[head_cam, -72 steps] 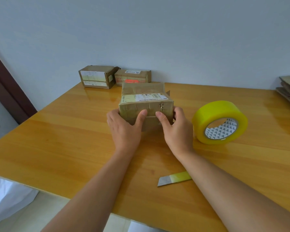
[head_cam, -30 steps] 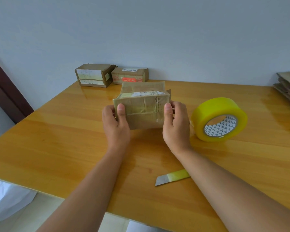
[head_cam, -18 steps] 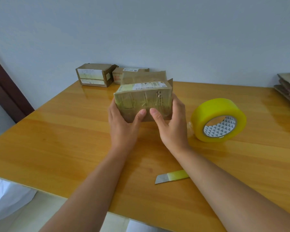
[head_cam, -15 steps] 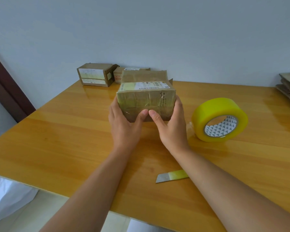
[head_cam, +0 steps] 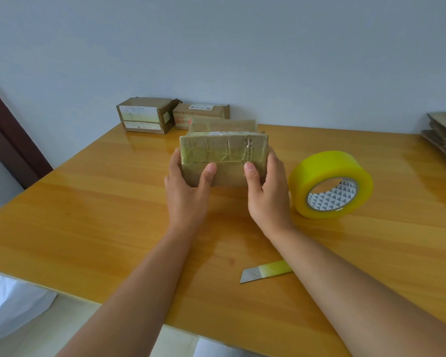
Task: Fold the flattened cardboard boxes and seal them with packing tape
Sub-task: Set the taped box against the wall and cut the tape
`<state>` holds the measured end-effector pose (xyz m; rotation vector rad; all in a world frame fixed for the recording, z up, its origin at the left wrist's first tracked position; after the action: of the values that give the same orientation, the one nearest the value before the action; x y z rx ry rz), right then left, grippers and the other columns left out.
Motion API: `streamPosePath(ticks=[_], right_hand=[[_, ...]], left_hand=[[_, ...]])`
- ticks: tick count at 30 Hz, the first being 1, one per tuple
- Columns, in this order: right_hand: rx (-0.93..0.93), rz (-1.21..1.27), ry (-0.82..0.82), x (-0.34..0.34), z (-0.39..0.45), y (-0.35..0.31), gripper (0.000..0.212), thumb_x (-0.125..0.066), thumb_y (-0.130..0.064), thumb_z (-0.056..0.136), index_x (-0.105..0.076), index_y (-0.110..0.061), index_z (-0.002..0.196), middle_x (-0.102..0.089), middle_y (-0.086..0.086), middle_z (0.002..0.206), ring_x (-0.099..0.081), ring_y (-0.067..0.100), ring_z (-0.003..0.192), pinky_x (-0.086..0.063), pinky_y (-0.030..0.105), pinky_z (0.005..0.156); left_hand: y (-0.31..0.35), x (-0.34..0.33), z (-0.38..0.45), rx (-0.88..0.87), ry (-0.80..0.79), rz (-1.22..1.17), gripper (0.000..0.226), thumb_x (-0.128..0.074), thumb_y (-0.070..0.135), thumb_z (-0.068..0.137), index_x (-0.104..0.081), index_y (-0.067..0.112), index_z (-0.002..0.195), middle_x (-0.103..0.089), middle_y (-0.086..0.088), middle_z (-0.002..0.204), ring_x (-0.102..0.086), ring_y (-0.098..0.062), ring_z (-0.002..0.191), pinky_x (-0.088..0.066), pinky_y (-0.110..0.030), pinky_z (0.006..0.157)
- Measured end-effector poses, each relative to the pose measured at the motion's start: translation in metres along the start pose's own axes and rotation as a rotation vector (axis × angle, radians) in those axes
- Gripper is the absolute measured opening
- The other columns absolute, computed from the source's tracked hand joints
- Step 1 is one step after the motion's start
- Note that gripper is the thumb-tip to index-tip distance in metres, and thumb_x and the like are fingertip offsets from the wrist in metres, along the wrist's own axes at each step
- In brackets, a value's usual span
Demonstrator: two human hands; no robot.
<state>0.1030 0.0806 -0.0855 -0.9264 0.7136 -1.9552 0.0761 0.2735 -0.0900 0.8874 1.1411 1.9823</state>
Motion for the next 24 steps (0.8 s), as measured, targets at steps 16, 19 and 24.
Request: streamPosePath(ticks=[16,19,24], right_hand=[[0.123,-0.019,0.022,0.003,-0.003,-0.011,0.055,-0.029,-0.04,0.104,-0.054,-0.006,0.14,-0.059,0.007,0.136,-0.053,0.022,0.126,-0.046,0.035,0.104],[0.108,0.002,0.028,0.004,-0.003,-0.011,0.057,-0.03,-0.041,0.103,-0.054,-0.005,0.14,-0.057,0.008,0.139,-0.051,0.021,0.13,-0.046,0.036,0.106],[0.125,0.013,0.062,0.008,-0.005,-0.018,0.052,-0.032,-0.04,0.104,-0.057,-0.006,0.135,-0.06,0.006,0.131,-0.055,0.018,0.123,-0.05,0.031,0.099]], left_hand=[[-0.01,-0.001,0.004,0.126,-0.032,-0.16,0.029,-0.06,0.038,0.097,-0.057,0.022,0.121,-0.067,0.01,0.111,-0.063,-0.006,0.105,-0.051,-0.024,0.086],[-0.009,-0.002,0.004,0.122,-0.041,-0.166,0.024,-0.059,0.037,0.097,-0.056,0.026,0.118,-0.066,0.013,0.109,-0.062,-0.002,0.102,-0.049,-0.022,0.084],[-0.007,-0.004,0.003,0.122,-0.063,-0.209,0.044,-0.053,0.044,0.099,-0.049,0.025,0.139,-0.062,0.013,0.127,-0.057,0.002,0.115,-0.046,-0.017,0.092]])
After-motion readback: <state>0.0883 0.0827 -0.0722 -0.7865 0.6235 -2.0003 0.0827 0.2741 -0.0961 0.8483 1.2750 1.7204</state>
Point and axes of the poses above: each hand's wrist, its own z-axis towards the middle knuckle, its own x-axis out of the back of the hand, y = z × x, the point moved 8 cm from there along z, towards the middle knuckle
